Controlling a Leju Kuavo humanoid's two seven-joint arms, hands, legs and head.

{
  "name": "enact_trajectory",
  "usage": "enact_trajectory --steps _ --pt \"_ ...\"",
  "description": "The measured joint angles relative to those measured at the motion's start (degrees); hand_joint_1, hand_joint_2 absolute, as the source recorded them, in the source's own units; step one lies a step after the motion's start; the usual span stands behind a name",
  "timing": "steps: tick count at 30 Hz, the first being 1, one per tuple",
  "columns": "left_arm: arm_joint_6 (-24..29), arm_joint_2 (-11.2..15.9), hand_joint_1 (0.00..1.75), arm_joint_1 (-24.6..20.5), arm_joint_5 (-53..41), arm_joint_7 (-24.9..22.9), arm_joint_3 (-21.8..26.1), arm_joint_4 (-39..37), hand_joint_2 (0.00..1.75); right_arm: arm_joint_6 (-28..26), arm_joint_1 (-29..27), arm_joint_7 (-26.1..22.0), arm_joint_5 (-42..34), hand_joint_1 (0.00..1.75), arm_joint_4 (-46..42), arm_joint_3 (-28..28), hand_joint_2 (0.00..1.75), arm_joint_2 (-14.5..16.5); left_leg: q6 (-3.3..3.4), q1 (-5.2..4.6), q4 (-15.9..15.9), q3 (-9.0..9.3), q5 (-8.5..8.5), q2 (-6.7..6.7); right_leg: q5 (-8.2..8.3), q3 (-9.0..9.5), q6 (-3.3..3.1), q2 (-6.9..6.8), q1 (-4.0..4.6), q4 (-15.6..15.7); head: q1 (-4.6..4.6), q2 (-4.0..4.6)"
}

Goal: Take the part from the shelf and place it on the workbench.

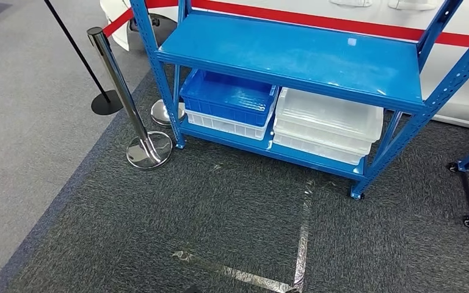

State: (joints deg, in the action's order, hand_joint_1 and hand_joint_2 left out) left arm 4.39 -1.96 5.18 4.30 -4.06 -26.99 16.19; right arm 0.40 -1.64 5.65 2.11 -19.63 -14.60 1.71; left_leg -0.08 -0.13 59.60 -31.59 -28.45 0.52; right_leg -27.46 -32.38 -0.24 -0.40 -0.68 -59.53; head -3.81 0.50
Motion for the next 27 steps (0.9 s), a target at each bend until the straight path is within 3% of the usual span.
enact_trajectory --steps 3,5,8,9,10,11,13,15,17,20,22,24,25,27 --pt "-1.11 0.15 0.00 0.85 -0.95 1.44 4.21 -0.01 0.00 -0.19 0.00 -1.45 -0.48 0.00 -1.70 2.41 1.75 -0.39 1.05 -0.23 -1.53 0.57 0.01 0.00 0.19 -0.16 0.91 -0.05 0.06 0.23 0.07 0.00" --pt "-1.80 0.25 0.00 0.94 -1.64 2.08 6.93 0.34 0.00 -0.36 -1.15 -2.28 -0.83 0.00 -1.96 3.81 1.75 -0.69 1.87 -0.01 -2.41 1.11 0.47 0.15 -0.89 -0.61 1.39 0.10 0.07 -1.11 0.13 0.00" --pt "-2.47 0.43 0.00 0.49 -2.48 2.56 10.66 1.81 0.00 -0.41 -4.17 -3.17 -1.17 0.00 -1.66 5.62 1.75 -1.05 2.67 0.01 -2.83 1.52 0.57 0.49 -5.69 -4.97 1.70 0.33 0.11 -10.54 0.44 0.00" --pt "-2.59 0.59 0.00 0.27 -2.68 2.63 11.64 2.44 0.00 -0.41 -5.39 -3.34 -1.24 0.00 -1.32 6.14 1.75 -1.14 2.76 -0.02 -2.75 1.51 0.47 0.55 -6.64 -6.56 1.81 0.33 0.06 -13.66 0.49 0.00" --pt "-2.71 0.81 0.00 0.04 -2.88 2.70 12.48 3.16 0.00 -0.42 -6.69 -3.40 -1.29 0.00 -0.86 6.56 1.75 -1.20 2.80 -0.04 -2.64 1.51 0.35 0.56 -6.56 -7.40 1.93 0.32 -0.04 -15.11 0.50 0.00" --pt "-2.81 1.02 0.00 -0.28 -3.02 2.80 13.18 3.96 0.00 -0.42 -7.93 -3.48 -1.36 0.00 -0.32 6.97 1.75 -1.28 2.78 -0.02 -2.49 1.53 0.20 0.50 -5.43 -7.23 2.04 0.31 -0.20 -14.40 0.48 0.00" --pt "-3.05 1.22 0.00 -1.46 -3.22 3.06 14.45 5.94 0.00 -0.42 -10.03 -3.80 -1.56 0.00 0.94 7.67 1.75 -1.46 2.37 0.07 -1.97 1.54 -0.27 0.29 -1.74 -4.49 2.20 0.21 -0.56 -7.97 0.54 0.00" --pt "-3.28 1.41 0.00 -2.38 -3.40 3.40 16.03 7.72 0.00 -0.41 -10.83 -4.28 -1.78 0.00 2.09 8.45 1.75 -1.59 1.53 -0.02 -1.17 0.98 -1.01 0.09 0.06 -1.77 1.86 -0.01 -0.55 -2.48 0.55 0.00" --pt "-3.49 1.64 0.00 -1.54 -3.69 3.79 17.70 8.02 0.00 -0.40 -9.96 -4.81 -1.97 0.00 1.79 9.09 1.75 -1.60 0.76 -0.16 -0.96 0.65 -1.30 0.08 -0.04 -1.08 1.17 0.01 -0.33 -1.38 0.45 0.00" --pt "-3.90 1.76 0.00 3.38 -3.90 3.91 19.29 5.49 0.00 -0.44 -6.17 -5.38 -2.05 0.00 -1.84 9.46 1.75 -1.59 -0.06 -0.10 0.13 0.72 -2.32 0.15 0.30 -1.14 0.23 0.97 -0.52 -0.76 0.27 0.00" --pt "-4.02 1.94 0.00 7.82 -3.94 3.76 20.13 3.03 0.00 -0.48 -2.71 -5.51 -2.05 0.00 -4.72 10.06 1.75 -1.62 -0.53 0.07 5.78 -1.96 -5.48 -0.17 0.46 -1.14 -0.15 1.91 -0.56 -0.49 0.15 0.00" --pt "-4.05 2.14 0.00 11.21 -3.96 3.70 20.58 0.63 0.00 -0.49 -0.11 -5.53 -2.05 0.00 -7.41 10.70 1.75 -1.74 -0.80 0.14 13.29 -6.30 -8.41 -0.27 0.44 -1.20 -0.25 2.40 -0.36 -0.49 0.12 0.01" --pt "-4.05 2.23 0.00 12.15 -3.98 3.70 20.69 -0.27 0.00 -0.49 0.72 -5.53 -2.05 0.00 -8.49 10.95 1.75 -1.81 -0.79 0.14 15.20 -7.68 -8.55 -0.27 0.41 -1.20 -0.29 2.45 -0.25 -0.50 0.12 0.01" --pt "-4.06 2.33 0.00 12.74 -4.05 3.73 20.87 -1.26 0.00 -0.49 1.45 -5.54 -2.05 0.00 -9.67 11.33 1.75 -1.94 -0.64 0.14 14.61 -8.02 -6.93 -0.26 0.38 -1.13 -0.32 2.45 -0.14 -0.49 0.14 0.00"
